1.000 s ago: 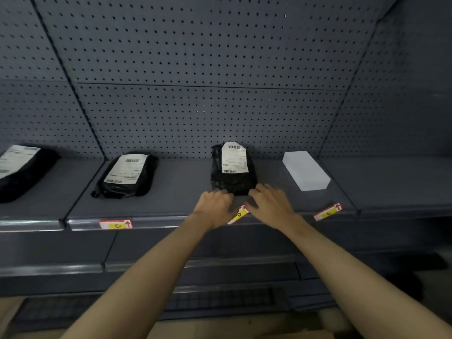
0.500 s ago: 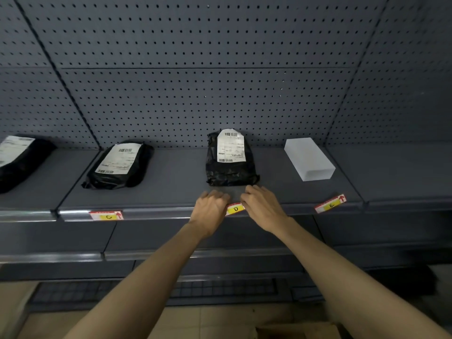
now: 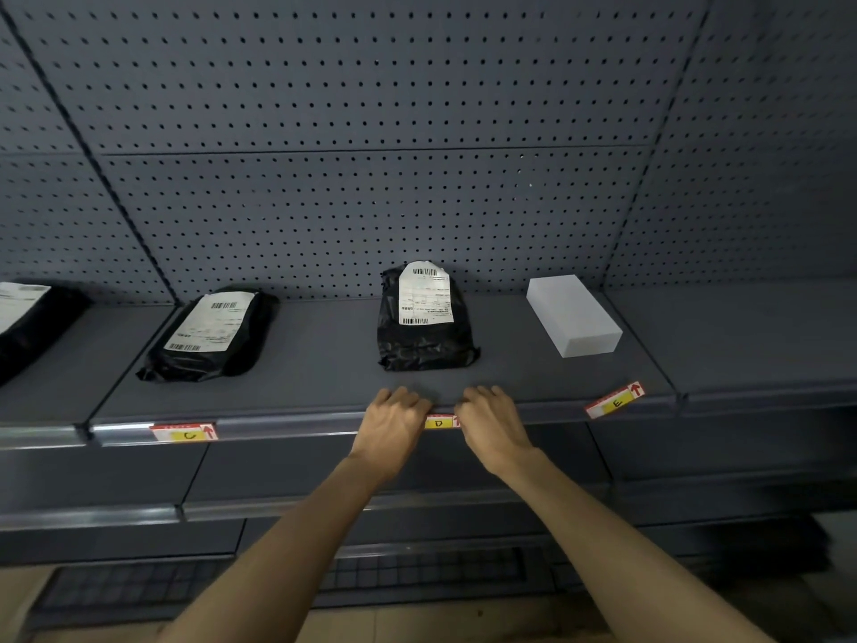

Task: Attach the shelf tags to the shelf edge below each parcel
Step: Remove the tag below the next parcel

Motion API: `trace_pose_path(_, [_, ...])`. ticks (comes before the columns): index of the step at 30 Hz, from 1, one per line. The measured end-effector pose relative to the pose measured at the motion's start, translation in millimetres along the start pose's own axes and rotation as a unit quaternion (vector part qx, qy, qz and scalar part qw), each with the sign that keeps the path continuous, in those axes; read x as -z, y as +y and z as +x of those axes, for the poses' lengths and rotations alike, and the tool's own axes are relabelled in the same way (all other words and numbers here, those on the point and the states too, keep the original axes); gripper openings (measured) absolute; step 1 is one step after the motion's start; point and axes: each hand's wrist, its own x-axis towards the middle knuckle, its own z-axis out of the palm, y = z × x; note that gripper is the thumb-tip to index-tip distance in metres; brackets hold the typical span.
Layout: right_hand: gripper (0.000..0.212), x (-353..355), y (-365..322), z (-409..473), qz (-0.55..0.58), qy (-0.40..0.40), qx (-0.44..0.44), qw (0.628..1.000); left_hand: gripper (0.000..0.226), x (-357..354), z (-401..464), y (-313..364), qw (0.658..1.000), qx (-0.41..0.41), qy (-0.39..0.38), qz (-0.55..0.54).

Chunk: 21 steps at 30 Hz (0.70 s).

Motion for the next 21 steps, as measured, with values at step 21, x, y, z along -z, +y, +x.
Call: trace_pose_path(21, [0.032, 86, 147, -48, 0.035, 0.131, -0.065, 0.989, 0.032, 78, 105, 75, 0.996, -0.01, 0.05, -0.068])
